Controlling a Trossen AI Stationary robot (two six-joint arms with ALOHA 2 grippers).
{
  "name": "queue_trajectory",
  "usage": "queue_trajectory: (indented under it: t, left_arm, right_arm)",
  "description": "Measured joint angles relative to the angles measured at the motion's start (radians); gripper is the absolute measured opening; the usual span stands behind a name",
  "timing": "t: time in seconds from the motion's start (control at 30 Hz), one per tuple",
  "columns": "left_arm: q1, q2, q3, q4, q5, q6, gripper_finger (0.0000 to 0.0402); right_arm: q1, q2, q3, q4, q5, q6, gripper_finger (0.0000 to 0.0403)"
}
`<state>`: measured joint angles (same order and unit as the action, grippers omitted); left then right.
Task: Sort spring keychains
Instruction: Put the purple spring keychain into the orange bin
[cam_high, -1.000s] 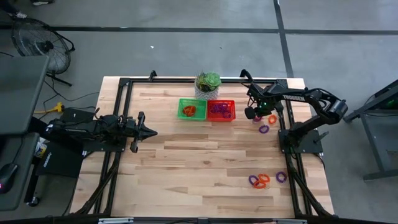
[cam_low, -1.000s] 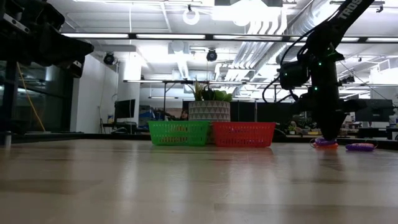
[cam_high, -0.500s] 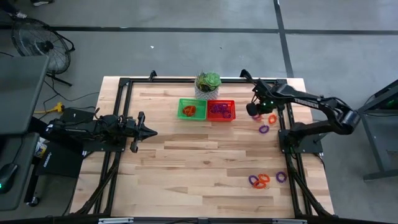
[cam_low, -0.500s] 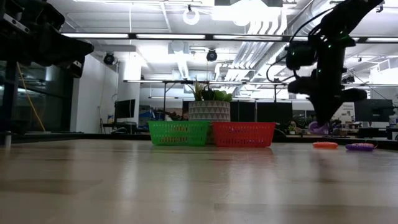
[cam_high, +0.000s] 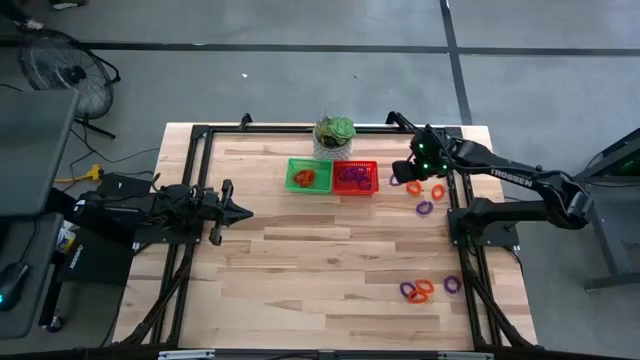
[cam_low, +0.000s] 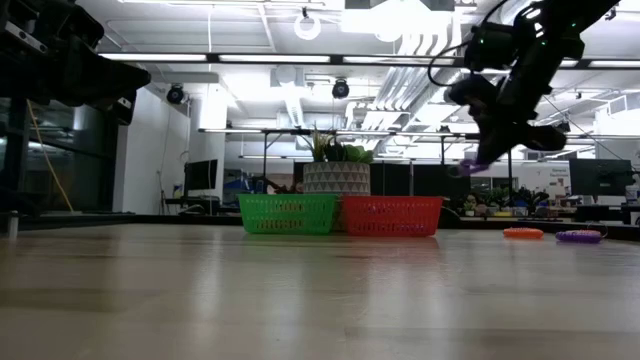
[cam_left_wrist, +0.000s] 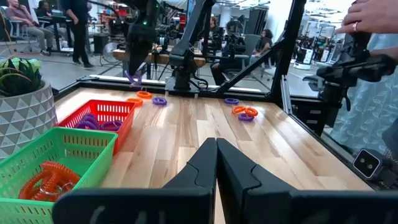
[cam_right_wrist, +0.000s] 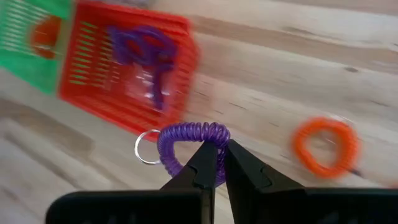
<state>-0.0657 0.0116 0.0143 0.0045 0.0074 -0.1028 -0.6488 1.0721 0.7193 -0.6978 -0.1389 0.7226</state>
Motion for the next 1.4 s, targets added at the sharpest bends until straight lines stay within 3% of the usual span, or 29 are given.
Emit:
queue_trajectory:
  t: [0.53, 0.7, 0.87, 1.07, 1.4]
  left_arm:
    - [0.000, 0.000, 0.000, 0.000, 0.000, 0.000, 0.0000]
    - [0.000, 0.000, 0.000, 0.000, 0.000, 0.000, 0.0000]
    - [0.000, 0.000, 0.000, 0.000, 0.000, 0.000, 0.0000]
    - [0.000, 0.000, 0.000, 0.000, 0.000, 0.000, 0.0000]
    - [0.000, 0.000, 0.000, 0.000, 0.000, 0.000, 0.0000]
  right_arm:
    - [0.100, 0.192, 0.021, 0.448, -0.099, 0.016, 0.0016]
    - [0.119, 0.280, 0.154, 0.393, -0.065, -0.151, 0.0016]
    - [0.127, 0.386, 0.327, 0.205, 0.035, -0.337, 0.0016]
    - [0.128, 0.521, 0.491, 0.015, 0.082, -0.528, 0.0016]
    - [0.128, 0.641, 0.567, -0.072, 0.081, -0.618, 0.0017]
